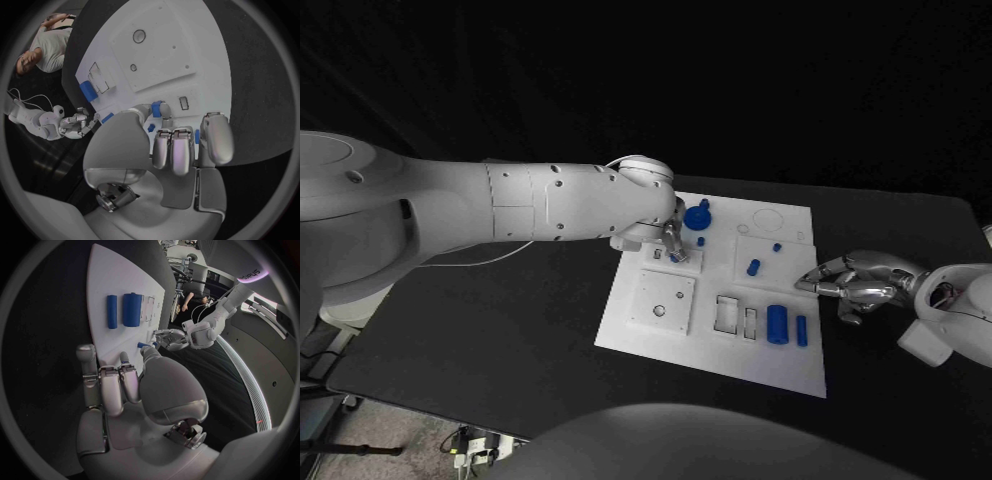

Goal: Assemble the parts on the task board

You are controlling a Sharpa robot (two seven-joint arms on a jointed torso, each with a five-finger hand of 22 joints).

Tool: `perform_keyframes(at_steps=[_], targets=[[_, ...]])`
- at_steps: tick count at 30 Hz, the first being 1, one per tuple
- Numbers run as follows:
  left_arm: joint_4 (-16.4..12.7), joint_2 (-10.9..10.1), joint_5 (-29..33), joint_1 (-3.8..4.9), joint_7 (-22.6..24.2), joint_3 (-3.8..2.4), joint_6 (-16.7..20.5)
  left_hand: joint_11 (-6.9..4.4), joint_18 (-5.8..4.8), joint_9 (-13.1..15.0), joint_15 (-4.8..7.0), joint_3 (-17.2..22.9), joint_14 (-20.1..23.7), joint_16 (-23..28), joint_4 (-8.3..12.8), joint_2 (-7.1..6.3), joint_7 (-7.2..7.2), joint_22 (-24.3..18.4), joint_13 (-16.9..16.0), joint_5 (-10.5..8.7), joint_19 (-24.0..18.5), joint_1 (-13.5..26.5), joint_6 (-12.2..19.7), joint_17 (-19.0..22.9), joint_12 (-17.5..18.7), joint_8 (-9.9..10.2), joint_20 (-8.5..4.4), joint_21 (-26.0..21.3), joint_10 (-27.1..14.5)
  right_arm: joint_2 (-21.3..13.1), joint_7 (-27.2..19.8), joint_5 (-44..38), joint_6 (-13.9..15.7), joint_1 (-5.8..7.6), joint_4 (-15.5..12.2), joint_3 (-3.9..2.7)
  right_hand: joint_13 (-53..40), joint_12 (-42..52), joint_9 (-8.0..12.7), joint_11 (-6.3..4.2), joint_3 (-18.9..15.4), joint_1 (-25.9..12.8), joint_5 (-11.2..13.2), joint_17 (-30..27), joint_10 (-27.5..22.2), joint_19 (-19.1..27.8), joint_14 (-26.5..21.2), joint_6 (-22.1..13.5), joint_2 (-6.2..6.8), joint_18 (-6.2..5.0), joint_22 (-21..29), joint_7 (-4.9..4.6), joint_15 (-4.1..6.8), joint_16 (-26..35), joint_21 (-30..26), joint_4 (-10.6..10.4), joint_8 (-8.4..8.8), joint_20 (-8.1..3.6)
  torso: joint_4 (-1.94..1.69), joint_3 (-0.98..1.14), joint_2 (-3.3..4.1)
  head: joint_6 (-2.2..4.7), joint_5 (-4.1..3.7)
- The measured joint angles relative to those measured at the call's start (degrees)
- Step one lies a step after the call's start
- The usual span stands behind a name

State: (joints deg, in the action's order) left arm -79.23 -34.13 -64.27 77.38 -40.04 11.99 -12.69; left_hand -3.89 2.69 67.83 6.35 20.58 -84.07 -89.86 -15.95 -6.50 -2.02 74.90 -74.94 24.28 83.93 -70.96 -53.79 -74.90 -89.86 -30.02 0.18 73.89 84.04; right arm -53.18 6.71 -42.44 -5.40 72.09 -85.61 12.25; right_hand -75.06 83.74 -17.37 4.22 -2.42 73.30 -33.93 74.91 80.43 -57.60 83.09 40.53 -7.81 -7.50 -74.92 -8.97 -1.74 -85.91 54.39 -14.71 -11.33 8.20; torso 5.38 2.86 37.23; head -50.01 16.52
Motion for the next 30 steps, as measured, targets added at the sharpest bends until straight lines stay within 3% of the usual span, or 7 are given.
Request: perform_keyframes(at_steps=[30], targets=[[0.3,0.3,-3.0,-0.05,0.0,0.02,0.5,0.01,0.00,0.0,-0.01,0.9,0.0,0.0,-0.1,-0.04,0.30,0.0,0.0,-0.21,0.0,0.0,-0.1,0.0,0.0,0.3,0.00,0.0,0.0,0.1,-0.2,0.2,0.0,-0.13,0.2,-0.05,0.0,-0.1,0.0,-0.01,0.3,0.0,0.0,0.0,-0.4,0.4,-0.1,0.1,0.00,0.00,0.0,0.09,0.09,0.2,-0.4,0.0,0.25,-0.01,0.00,0.03,-0.01,0.00,0.14]])
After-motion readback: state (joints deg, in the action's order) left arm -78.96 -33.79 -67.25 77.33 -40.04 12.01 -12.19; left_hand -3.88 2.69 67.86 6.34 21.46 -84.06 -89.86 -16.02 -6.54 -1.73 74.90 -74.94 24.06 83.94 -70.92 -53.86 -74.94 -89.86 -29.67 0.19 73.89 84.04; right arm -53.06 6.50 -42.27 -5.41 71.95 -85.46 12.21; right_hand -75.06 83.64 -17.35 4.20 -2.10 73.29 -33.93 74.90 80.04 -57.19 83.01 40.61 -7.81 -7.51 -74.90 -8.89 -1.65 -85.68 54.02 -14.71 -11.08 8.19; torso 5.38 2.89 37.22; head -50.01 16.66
